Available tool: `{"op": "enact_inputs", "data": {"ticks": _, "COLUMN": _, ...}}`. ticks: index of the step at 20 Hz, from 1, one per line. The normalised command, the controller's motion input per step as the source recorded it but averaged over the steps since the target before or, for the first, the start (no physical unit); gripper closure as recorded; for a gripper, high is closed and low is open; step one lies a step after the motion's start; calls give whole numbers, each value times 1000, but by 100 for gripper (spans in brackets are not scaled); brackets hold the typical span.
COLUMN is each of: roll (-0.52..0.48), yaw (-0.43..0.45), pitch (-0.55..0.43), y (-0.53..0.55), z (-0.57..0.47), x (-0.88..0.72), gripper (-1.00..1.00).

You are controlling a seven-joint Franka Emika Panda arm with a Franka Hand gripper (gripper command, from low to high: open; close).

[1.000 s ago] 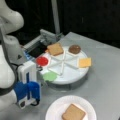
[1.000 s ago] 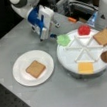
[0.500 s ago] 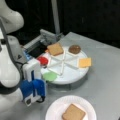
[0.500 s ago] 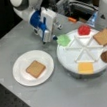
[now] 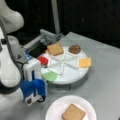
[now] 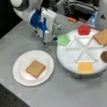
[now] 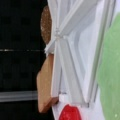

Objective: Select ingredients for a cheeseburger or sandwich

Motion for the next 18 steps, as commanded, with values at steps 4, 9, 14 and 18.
{"op": "enact_inputs", "data": {"ticks": 4, "roll": 125, "yaw": -92, "pitch": -31, "y": 73, "z": -38, "x": 89, "gripper": -100}}
{"op": "enact_inputs", "data": {"ticks": 9, "roll": 102, "yaw": -95, "pitch": -41, "y": 47, "z": -45, "x": 92, "gripper": 100}}
{"op": "enact_inputs", "data": {"ticks": 14, "roll": 70, "yaw": -100, "pitch": -39, "y": 28, "z": -47, "x": 77, "gripper": 100}}
{"op": "enact_inputs", "data": {"ticks": 18, "roll": 69, "yaw": -103, "pitch": -38, "y": 28, "z": -42, "x": 70, "gripper": 100}}
